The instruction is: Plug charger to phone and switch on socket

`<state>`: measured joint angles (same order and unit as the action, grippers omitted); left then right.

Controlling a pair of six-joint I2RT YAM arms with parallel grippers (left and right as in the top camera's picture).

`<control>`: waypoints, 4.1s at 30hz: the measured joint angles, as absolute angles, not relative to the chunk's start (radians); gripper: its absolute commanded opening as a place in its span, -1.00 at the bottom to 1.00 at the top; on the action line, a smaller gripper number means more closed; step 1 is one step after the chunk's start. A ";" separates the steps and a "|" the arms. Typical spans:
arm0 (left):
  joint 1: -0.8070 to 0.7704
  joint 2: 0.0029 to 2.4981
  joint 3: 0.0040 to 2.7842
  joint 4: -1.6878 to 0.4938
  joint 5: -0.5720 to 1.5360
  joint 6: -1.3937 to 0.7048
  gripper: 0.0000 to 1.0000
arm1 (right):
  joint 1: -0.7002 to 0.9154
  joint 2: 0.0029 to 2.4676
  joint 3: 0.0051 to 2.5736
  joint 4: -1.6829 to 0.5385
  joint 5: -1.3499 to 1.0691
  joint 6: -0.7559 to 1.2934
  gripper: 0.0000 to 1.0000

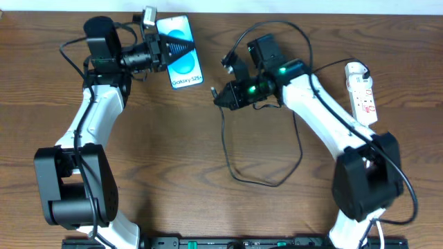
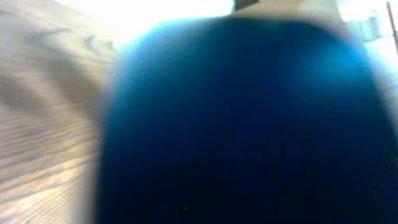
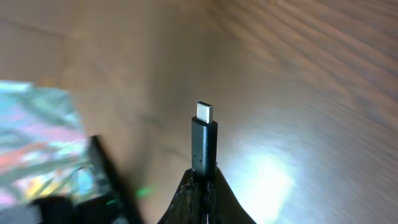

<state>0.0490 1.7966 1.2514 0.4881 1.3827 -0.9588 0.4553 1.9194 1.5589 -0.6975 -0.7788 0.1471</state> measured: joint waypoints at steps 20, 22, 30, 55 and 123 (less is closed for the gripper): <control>0.121 1.797 1.251 0.756 1.318 -1.368 -0.85 | 0.488 1.920 1.560 -0.384 -0.997 0.257 -0.98; 0.124 1.797 1.251 0.775 1.298 -1.391 -0.85 | 0.495 1.920 1.560 -0.345 -1.000 0.285 -0.98; 0.131 1.797 1.251 0.792 1.257 -1.421 -0.85 | 0.503 1.920 1.560 -0.282 -1.045 0.359 -0.98; 0.136 1.797 1.251 0.792 1.316 -1.431 -0.85 | 0.558 1.826 1.560 -0.352 -1.008 0.288 -0.98; 0.139 1.797 1.251 0.793 1.377 -1.279 -0.85 | 0.546 1.826 1.560 -0.339 -0.942 0.327 -0.98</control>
